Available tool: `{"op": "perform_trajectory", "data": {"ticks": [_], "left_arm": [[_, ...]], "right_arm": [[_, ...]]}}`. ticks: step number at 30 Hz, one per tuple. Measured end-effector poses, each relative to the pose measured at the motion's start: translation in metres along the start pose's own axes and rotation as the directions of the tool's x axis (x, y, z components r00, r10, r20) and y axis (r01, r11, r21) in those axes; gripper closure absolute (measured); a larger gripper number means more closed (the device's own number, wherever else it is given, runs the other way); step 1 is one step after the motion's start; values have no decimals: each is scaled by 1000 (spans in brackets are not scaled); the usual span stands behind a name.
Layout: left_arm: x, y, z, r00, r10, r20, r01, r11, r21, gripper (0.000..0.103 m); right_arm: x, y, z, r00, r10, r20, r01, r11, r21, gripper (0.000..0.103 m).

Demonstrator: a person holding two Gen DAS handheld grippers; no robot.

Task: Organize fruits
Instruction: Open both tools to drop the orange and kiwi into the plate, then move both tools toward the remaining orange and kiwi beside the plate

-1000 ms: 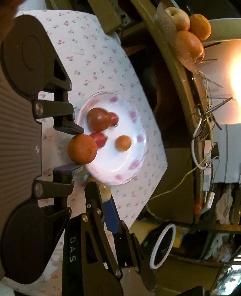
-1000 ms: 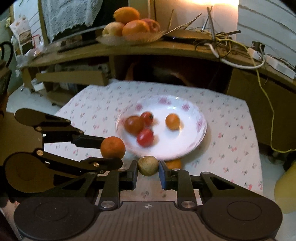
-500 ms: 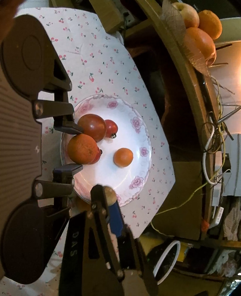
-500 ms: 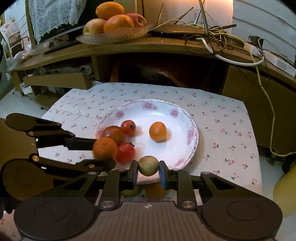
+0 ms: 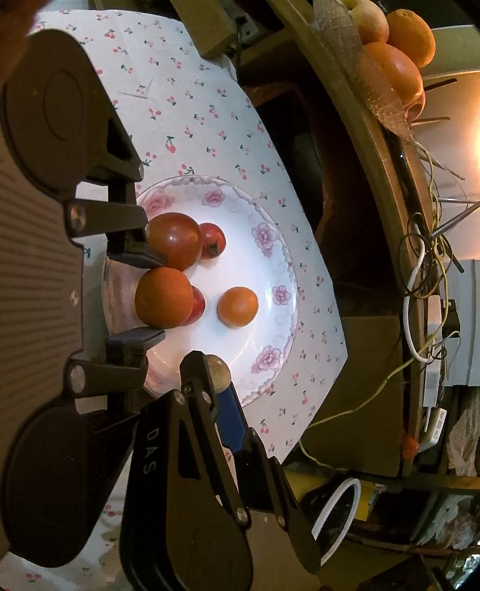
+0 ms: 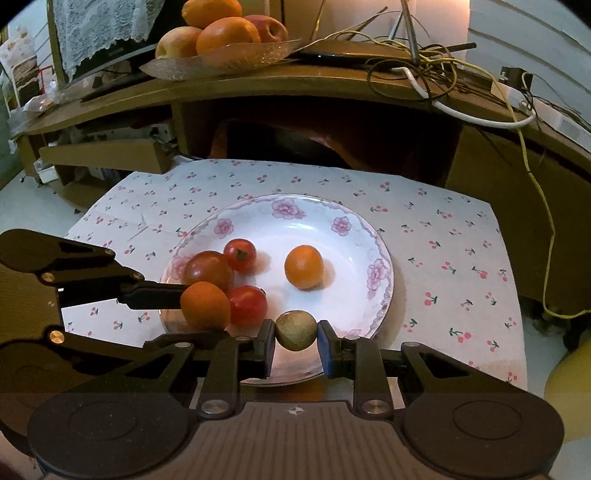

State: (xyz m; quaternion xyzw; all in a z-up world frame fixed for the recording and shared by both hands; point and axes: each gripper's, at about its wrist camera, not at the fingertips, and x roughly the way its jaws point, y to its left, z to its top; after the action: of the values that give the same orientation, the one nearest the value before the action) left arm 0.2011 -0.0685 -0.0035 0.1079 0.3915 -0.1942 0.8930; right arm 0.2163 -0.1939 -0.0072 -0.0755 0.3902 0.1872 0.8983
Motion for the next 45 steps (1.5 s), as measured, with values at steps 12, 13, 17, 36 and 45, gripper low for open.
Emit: {"op": "perform_trajectory", "data": {"ticks": [12,13,17,36,45], "left_arm": [[0,0,2,1000,23,13,-24,1000,13,63],[0,0,2,1000,26,14,-26,1000,14,63],[-1,2,2,1000,21,17,-21,1000,2,63],[-41,-19,-19,992,-127,3,126,989,76,62],[-29,-19,-30,989,-139,-44,141,989,49,62]], "right_arm": [[-7,-8,3,999,-8,39,7,999,38,70],[-7,-9,3,999,-9,41,7,999,43,70],[-10,-13,2,999,-13,46,10,999,53,69],[-39,-20,-37,999,38,-20,-38,999,-10,61],[-15,-12,-42,996,59,-61,-61,998,-35,61]]}}
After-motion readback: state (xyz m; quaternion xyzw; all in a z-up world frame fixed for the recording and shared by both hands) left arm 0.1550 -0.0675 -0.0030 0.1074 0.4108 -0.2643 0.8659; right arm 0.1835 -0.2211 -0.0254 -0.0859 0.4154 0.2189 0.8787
